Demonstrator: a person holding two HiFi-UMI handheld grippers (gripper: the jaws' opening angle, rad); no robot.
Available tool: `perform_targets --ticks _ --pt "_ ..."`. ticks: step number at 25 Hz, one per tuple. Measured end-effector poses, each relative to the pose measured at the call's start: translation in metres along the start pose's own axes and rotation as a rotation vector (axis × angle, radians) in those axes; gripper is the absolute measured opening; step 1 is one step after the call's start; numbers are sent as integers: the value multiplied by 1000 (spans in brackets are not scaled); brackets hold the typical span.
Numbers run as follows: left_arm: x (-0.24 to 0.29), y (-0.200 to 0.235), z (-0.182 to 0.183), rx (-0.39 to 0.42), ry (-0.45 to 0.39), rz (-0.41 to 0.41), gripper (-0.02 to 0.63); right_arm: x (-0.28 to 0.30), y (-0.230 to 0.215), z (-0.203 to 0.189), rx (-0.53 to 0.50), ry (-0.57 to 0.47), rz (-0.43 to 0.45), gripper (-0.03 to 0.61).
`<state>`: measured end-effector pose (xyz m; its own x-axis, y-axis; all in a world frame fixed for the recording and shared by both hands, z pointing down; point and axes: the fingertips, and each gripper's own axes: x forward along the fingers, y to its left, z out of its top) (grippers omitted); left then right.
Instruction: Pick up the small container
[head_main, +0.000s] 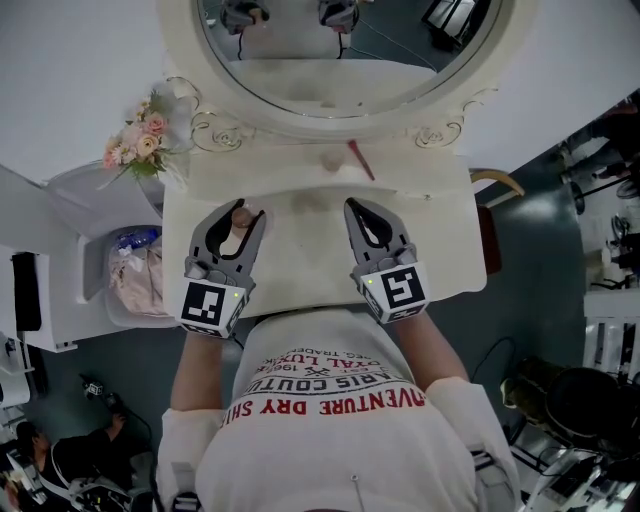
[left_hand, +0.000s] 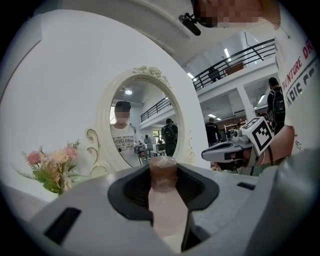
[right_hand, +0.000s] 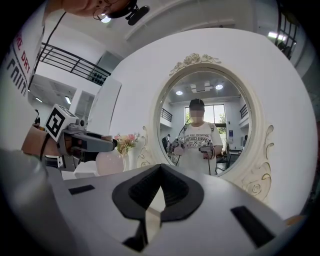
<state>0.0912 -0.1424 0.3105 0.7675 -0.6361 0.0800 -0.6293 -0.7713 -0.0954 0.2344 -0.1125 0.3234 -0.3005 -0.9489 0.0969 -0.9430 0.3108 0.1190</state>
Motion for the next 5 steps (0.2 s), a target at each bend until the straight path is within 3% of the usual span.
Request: perform_targets --ticks 5 --pt "5 -5 -2 9 6 -4 144 -3 -2 -2 -7 0 -5 -2"
